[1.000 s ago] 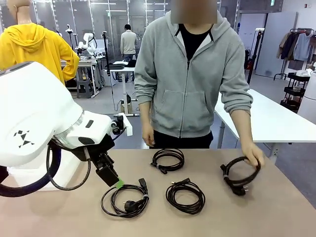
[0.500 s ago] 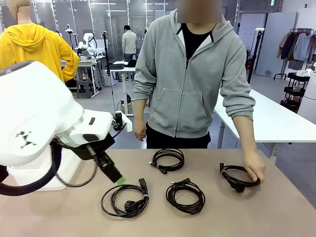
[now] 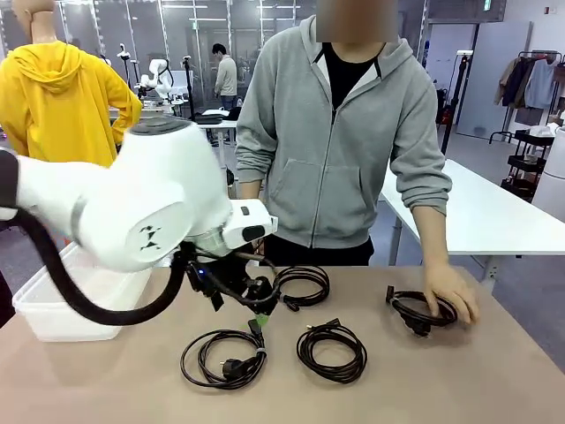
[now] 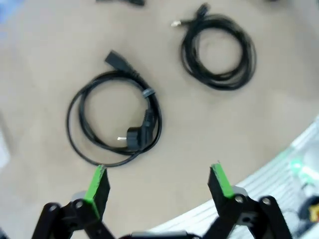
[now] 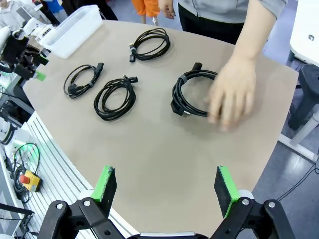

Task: Organize and store the cables.
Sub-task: Place the Power Cable into the Organizing box.

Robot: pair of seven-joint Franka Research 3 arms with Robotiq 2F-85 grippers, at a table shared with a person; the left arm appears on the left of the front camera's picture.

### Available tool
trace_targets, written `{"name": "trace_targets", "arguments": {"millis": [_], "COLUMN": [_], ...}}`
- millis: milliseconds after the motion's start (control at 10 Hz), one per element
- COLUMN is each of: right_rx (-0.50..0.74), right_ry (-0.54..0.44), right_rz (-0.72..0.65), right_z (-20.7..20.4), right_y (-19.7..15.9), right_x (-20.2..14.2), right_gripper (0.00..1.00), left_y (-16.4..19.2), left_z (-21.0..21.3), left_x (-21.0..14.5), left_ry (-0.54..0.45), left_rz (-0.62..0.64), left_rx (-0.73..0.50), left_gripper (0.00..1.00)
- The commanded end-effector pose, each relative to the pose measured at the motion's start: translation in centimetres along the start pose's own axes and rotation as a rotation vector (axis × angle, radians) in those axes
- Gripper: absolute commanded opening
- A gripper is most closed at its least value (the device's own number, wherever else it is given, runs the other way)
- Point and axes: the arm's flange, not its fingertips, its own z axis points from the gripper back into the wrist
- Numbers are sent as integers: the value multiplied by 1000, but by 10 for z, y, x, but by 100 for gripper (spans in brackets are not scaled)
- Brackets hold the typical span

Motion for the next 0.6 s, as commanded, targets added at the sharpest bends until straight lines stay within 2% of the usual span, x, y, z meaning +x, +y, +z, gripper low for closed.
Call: {"name": "trace_targets", "arguments": {"millis": [0, 200, 400, 500], "right_rx": [5, 5, 5, 5], "right_ry": [-8, -8, -8, -8], "right_rz": [17, 17, 17, 17], "right_z": [1, 1, 1, 1], "right_y": [-2, -2, -2, -2], "right_x": [1, 1, 1, 1], "right_gripper": [100, 100, 100, 100], "left_y": [-20, -21, -14, -11], "left_z": [-17, -48, -76, -88], "left_x": [29, 39, 55, 62], "left_ry": [103, 149, 142, 156], "left_rz": [212, 347, 483, 502], "left_rx": [0, 119, 145, 131], "left_gripper": [100, 100, 100, 100]}}
